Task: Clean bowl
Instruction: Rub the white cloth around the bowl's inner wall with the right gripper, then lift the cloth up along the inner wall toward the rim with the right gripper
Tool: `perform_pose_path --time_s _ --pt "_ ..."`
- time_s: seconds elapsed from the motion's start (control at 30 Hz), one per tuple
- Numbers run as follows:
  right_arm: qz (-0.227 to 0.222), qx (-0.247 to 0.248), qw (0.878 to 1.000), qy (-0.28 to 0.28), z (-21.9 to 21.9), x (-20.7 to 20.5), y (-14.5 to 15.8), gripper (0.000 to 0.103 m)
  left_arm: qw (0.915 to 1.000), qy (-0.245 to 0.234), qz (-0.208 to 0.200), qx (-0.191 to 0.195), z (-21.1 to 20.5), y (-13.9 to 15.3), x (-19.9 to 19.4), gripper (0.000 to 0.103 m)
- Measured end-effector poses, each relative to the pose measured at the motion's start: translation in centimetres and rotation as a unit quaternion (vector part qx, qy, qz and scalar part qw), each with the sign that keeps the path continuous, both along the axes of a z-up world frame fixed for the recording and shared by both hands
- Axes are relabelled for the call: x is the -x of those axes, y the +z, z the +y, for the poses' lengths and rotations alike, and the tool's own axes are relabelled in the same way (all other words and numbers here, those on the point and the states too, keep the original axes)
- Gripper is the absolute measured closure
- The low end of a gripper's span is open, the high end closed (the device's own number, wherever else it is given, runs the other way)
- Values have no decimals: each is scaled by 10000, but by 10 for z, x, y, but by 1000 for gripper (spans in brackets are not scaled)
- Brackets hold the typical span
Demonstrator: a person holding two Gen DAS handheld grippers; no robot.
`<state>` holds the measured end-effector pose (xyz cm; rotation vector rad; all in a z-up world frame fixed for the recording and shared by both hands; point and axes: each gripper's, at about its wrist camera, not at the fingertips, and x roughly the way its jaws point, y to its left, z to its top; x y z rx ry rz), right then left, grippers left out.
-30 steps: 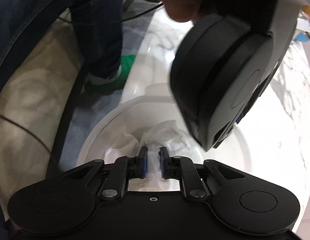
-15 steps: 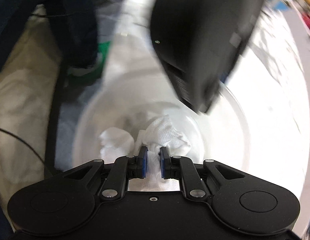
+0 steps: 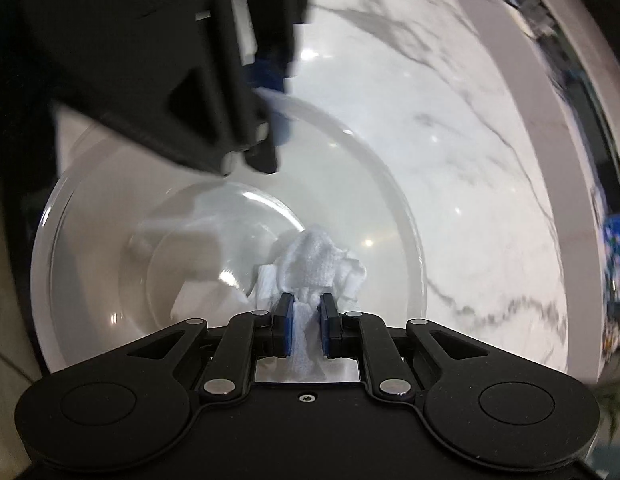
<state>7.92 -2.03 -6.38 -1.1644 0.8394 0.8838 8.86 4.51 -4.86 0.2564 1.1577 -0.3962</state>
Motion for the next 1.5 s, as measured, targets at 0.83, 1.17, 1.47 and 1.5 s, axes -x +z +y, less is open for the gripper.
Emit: perform_pose_path --time_s 0.83,1.17,1.47,1.5 --pt "-177 -1052 9880 -1117 -11 -18 1 92 9989 309 39 343 -17 -3 12 78" --pt "86 -1558 9784 -1358 -22 -16 12 92 9986 490 -88 170 -24 -4 18 81" --pt "230 -2209 9648 -1409 -28 -11 43 92 9984 543 -122 59 -24 -5 14 84" --pt "310 -2353 9610 -1422 -29 -11 48 92 9984 541 -122 55 -24 -6 14 84"
